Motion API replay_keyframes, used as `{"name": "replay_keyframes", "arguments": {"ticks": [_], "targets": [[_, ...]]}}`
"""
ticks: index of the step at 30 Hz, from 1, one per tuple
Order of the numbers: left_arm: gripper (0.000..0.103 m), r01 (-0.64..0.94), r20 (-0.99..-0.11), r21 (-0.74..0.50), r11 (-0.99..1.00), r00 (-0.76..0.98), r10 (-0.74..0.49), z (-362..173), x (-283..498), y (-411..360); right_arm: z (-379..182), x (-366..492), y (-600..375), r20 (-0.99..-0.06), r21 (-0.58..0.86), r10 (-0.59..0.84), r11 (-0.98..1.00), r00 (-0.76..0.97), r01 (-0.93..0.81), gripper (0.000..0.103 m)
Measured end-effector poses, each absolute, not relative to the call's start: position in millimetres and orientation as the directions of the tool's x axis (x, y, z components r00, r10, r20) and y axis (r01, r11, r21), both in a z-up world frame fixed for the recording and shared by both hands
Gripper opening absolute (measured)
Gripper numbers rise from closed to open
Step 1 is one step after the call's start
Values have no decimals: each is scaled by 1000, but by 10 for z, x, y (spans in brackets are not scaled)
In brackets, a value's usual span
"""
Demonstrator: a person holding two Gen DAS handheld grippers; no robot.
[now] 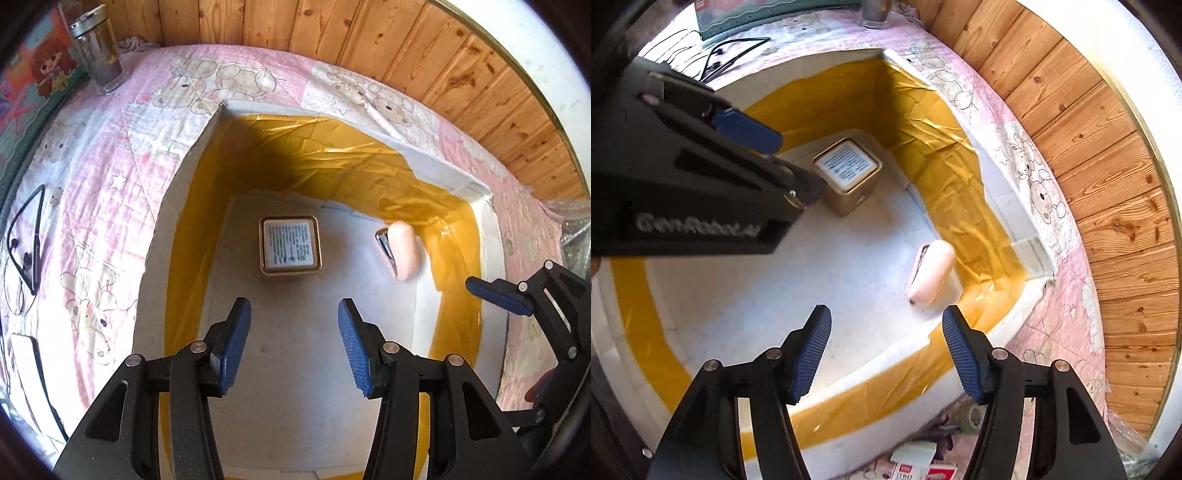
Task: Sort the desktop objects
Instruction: 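Withdraw both open tools from the box back toward the item pile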
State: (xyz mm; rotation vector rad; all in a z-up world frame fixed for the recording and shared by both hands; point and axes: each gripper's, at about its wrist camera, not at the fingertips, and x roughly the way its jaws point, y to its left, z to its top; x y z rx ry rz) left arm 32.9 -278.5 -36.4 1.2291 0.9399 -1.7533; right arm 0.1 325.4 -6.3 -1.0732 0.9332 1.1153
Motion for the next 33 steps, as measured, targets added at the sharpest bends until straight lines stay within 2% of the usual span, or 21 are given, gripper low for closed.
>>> {"name": "replay_keyframes", "arguments": {"ticks": [7,10,16,25,31,33], "targets": [[52,882,-952,-119,-455,-231,-199,-72,559,-2321,81,-359,2900,-946,-198,252,56,205,-979,64],[52,880,-950,-111,-462,-231,-210,25,636,-2124,55,-240,2912,-941,-187,274,61,197,-980,64],[52,867,-941,-64,-494,-217,-259,159,713,-1732,203,-303,2688,-914,-148,367,92,172,-985,64],[52,849,-901,-20,-529,-244,-358,355,776,-1236,387,-506,2111,-822,-60,545,211,168,-976,65],[52,835,-863,2,-550,-277,-424,460,783,-938,404,-519,1638,-721,25,662,319,204,-947,66],[52,821,-839,2,-571,-309,-448,508,773,-807,400,-484,1455,-683,74,699,355,212,-932,70]]}}
